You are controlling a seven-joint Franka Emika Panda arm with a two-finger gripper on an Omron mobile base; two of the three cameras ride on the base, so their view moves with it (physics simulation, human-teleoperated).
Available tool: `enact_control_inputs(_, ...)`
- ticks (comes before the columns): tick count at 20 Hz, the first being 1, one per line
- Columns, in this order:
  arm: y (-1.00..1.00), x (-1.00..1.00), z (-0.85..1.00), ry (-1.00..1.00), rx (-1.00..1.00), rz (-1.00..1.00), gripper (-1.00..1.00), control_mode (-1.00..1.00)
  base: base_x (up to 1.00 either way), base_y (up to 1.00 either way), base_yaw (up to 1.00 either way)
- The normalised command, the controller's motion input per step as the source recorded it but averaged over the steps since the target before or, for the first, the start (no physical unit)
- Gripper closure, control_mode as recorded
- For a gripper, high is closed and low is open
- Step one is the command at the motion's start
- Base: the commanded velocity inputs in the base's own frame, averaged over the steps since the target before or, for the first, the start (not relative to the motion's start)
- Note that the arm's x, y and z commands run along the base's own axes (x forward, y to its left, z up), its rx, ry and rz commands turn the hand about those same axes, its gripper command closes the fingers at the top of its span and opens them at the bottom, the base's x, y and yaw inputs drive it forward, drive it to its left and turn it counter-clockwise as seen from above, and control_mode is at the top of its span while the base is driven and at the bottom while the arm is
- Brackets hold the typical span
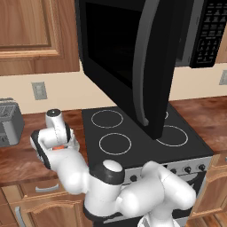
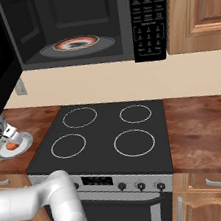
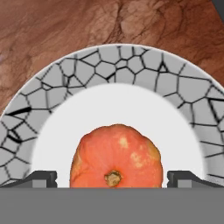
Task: Pick the squash from the counter and place it in the microwave. Then turn on the microwave.
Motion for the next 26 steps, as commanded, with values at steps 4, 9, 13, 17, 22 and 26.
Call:
enact_control_inputs(4, 0.08, 0.00, -0.15, 0.02, 0.02, 0.00, -1.00, -1.00, 0.00, 0.00, 0.00)
enact_control_inputs(9, 0.05, 0.03, -0.15, 0.00, 0.01, 0.00, -1.00, -1.00, 0.00, 0.00, 0.00)
enact_control_inputs(13, 0.00, 0.01, -0.09, 0.02, 0.00, -0.01, -1.00, -1.00, 0.00, 0.00, 0.00)
enact_control_inputs(17, 0.00, -0.06, -0.12, 0.06, 0.00, -0.05, -1.00, -1.00, 0.00, 0.00, 0.00)
enact_control_inputs(22, 0.00, -0.13, -0.14, 0.09, 0.00, -0.08, -1.00, -1.00, 0.00, 0.00, 0.00)
enact_control_inputs(26, 0.00, -0.03, -0.12, 0.06, 0.00, -0.08, -1.00, -1.00, 0.00, 0.00, 0.00)
